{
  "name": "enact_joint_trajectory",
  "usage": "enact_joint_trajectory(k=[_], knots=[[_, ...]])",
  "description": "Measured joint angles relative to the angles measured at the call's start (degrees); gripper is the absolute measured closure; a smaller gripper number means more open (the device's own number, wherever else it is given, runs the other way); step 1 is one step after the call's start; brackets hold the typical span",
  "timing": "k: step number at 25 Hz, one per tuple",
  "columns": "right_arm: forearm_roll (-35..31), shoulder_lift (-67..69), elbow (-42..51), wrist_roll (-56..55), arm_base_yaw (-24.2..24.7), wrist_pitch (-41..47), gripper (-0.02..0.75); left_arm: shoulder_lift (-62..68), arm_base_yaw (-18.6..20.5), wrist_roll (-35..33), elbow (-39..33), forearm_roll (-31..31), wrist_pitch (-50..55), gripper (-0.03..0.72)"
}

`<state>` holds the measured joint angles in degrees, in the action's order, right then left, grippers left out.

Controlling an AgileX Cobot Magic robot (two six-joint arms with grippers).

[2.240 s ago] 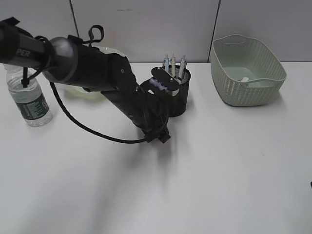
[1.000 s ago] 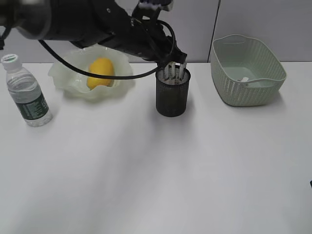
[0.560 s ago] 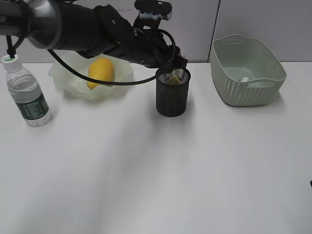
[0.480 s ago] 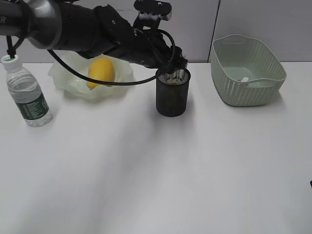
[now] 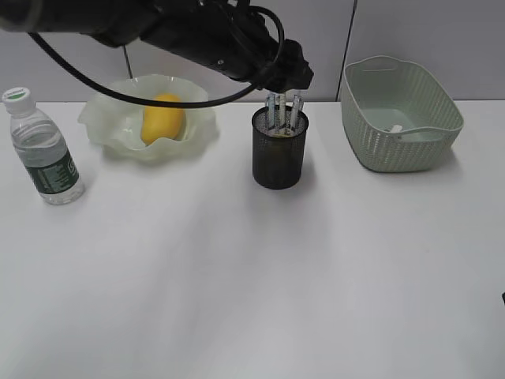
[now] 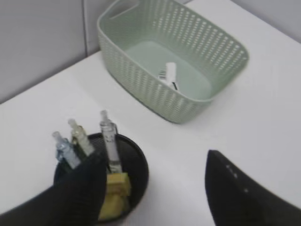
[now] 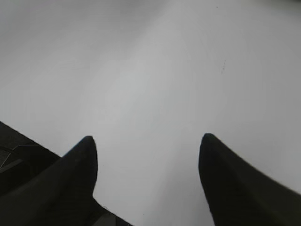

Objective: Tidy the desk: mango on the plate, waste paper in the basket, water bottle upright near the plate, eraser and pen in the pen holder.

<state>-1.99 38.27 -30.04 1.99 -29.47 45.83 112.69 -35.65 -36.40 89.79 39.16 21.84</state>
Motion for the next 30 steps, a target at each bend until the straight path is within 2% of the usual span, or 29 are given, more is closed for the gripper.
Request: enact_joint_trajectory(k=[3, 10, 13, 16, 22, 25, 30], knots=[[0.0, 0.0, 0.0, 0.0, 0.0, 0.0, 0.207, -3.4, 0.1, 3.3, 0.0, -3.8, 8.3, 0.187], [-1.3, 0.0, 0.0, 0.0, 0.0, 0.0, 0.207, -8.7, 0.1, 27.3, 0.0, -31.3, 34.3, 0.187], [-1.3, 0.0, 0.0, 0.0, 0.0, 0.4, 0.207, -9.3, 0.1, 33.1, 0.0, -37.5, 45.0, 0.187], [-1.4, 0.0, 0.0, 0.0, 0.0, 2.2, 0.207, -10.7, 0.1, 37.0, -0.5, -39.2, 47.4, 0.187], [-1.7, -0.1, 0.0, 0.0, 0.0, 4.5, 0.207, -16.8, 0.1, 38.3, -2.7, -39.2, 47.8, 0.187], [-1.8, -0.1, 0.0, 0.0, 0.0, 5.0, 0.207, -22.3, 0.1, 38.4, -7.8, -39.2, 47.6, 0.190], [-1.8, -0.1, -0.1, 0.0, 0.0, 8.3, 0.207, -35.8, 0.1, 38.5, -21.8, -39.5, 47.7, 0.221]])
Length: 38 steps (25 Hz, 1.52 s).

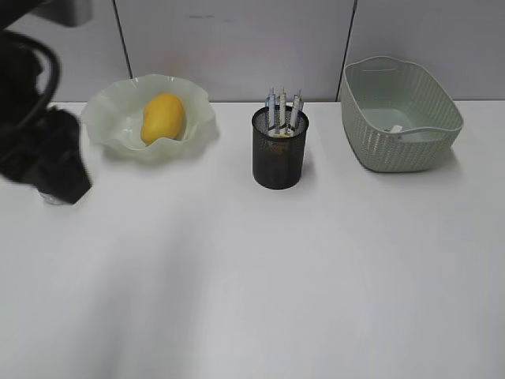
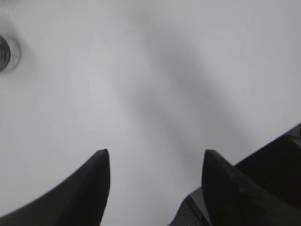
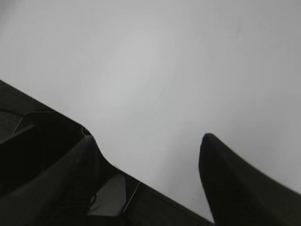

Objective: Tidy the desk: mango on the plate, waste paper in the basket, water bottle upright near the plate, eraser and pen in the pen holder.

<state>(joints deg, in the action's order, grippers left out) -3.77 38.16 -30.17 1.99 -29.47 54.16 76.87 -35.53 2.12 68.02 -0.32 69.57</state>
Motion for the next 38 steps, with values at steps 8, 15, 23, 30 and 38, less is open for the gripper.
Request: enact_joint_trajectory(k=[8, 15, 23, 30, 38], knots=[[1.0, 0.0, 0.0, 0.0, 0.0, 3.9, 0.207, -28.5, 0.0, 0.0, -22.7, -0.5, -3.7, 0.227], [2.7, 0.0, 0.8, 0.0, 0.0, 5.1, 0.207, -53.3, 0.0, 0.0, -34.1, -0.9, -3.9, 0.228], [2.7, 0.0, 0.8, 0.0, 0.0, 5.1, 0.207, -69.4, 0.0, 0.0, -36.2, -2.4, -5.6, 0.228], [2.9, 0.0, 0.8, 0.0, 0.0, 5.2, 0.207, -69.8, 0.0, 0.0, -38.0, -2.6, -8.1, 0.229], [2.9, 0.0, 0.8, 0.0, 0.0, 5.2, 0.207, -69.8, 0.0, 0.0, -38.0, -2.6, -8.3, 0.232]])
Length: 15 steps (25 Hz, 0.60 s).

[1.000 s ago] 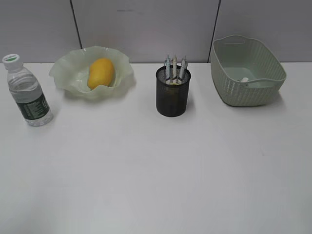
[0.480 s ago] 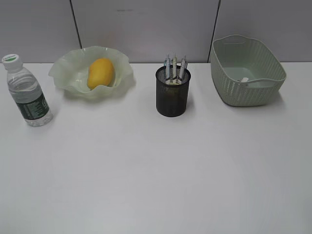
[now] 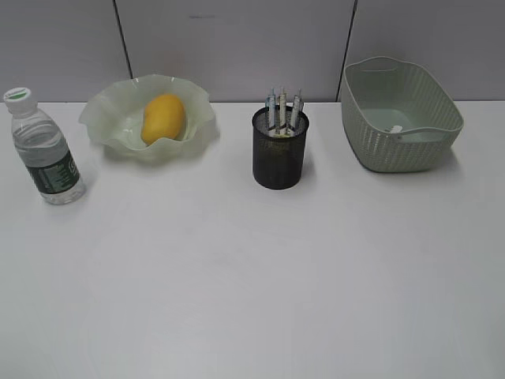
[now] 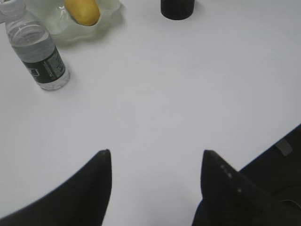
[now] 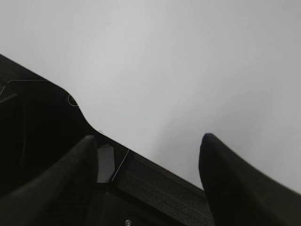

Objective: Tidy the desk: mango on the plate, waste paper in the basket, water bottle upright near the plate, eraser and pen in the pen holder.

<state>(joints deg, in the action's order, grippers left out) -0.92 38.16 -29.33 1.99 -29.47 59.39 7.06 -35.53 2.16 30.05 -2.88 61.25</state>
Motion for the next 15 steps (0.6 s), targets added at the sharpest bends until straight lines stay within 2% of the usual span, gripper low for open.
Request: enact_joint_trajectory(k=[15], knots=[[0.0, -3.3, 0.0, 0.0, 0.0, 0.0, 0.207, -0.2, 0.0, 0.0, 0.0, 0.0, -0.1, 0.266]])
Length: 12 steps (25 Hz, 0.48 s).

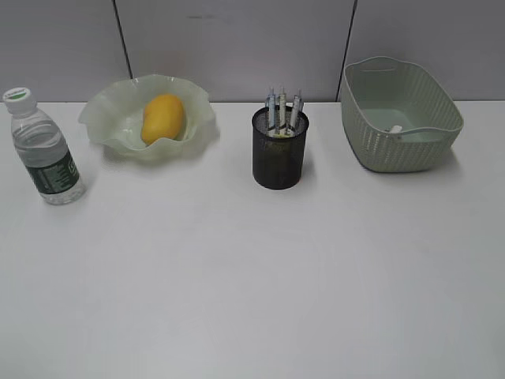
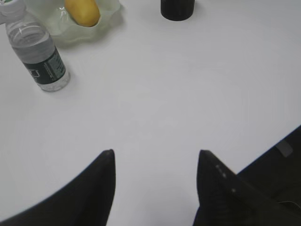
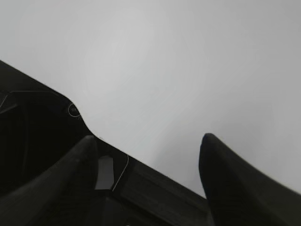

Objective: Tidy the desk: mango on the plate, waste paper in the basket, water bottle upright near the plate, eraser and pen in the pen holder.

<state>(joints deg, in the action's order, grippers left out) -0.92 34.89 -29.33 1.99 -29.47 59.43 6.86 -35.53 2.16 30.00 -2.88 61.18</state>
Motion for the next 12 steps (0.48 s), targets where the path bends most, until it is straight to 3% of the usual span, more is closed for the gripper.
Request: enact_joint_trajectory(k=[7, 12], knots=[[0.0, -11.0, 0.0, 0.0, 1.6, 0.1, 0.207, -2.5, 4.4, 0.0, 0.0, 0.0, 0.0, 0.268], [0.0, -18.8, 0.0, 0.0, 9.3, 0.1, 0.207, -5.7, 12.7, 0.0, 0.0, -0.1, 0.0, 0.301]])
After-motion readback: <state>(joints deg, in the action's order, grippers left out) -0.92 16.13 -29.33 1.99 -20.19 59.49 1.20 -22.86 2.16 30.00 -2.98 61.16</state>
